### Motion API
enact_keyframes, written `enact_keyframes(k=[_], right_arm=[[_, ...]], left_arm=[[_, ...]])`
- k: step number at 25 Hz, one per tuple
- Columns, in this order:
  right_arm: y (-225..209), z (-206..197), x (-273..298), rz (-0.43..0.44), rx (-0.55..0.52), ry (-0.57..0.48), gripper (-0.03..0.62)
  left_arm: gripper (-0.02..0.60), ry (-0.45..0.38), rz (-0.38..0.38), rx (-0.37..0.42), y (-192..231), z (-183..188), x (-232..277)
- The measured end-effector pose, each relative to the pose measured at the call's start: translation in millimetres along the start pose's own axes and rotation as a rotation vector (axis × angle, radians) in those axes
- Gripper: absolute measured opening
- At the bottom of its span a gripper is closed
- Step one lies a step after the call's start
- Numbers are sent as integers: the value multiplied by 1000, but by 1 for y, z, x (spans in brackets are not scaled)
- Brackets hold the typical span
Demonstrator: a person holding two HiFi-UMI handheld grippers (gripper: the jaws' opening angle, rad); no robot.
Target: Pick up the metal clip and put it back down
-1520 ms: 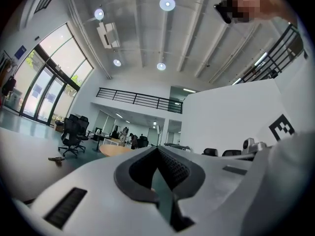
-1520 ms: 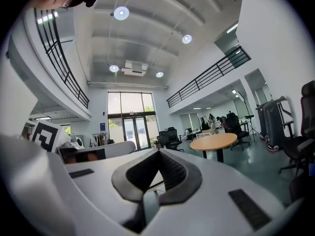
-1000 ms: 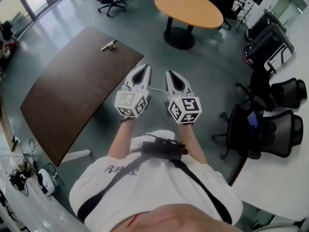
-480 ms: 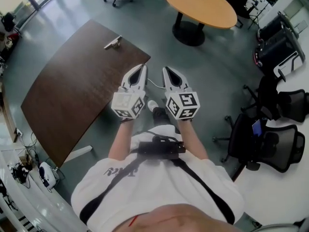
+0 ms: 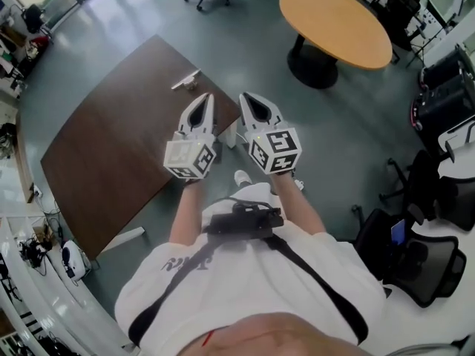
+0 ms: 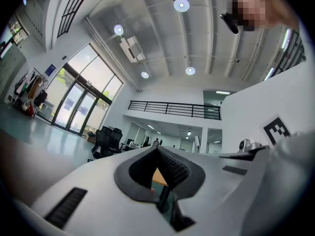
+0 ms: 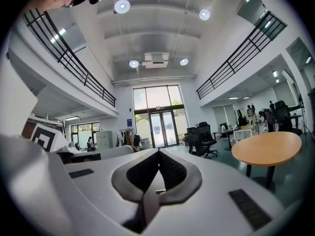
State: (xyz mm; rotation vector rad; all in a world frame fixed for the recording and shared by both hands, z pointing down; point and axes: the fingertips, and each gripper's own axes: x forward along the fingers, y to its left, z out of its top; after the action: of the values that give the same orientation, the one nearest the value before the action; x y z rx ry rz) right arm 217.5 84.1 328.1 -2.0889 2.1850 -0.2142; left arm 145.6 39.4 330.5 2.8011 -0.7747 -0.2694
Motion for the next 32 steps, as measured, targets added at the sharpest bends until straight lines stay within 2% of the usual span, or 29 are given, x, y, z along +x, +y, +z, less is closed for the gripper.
enact_keyframes(k=[5, 13, 19, 24, 28, 32], right_arm=[[-18, 13, 44, 98, -12, -1, 6], [-56, -3, 96, 236, 25, 52, 6], [-30, -43, 139, 366, 69, 158, 6], [-3, -76, 181, 365, 71, 216, 6], [-2, -105, 209, 350, 74, 279, 7], [-1, -140, 245, 336, 28, 372, 8]], left_arm=[[9, -32, 72, 22, 18, 4, 41], [9, -30, 189, 78, 34, -9, 90], [9, -2, 381, 68, 88, -22, 64], [9, 17, 462, 50, 145, -28, 35], [9, 56, 493, 27, 181, -48, 33], [9, 100, 511, -15, 223, -72, 41]])
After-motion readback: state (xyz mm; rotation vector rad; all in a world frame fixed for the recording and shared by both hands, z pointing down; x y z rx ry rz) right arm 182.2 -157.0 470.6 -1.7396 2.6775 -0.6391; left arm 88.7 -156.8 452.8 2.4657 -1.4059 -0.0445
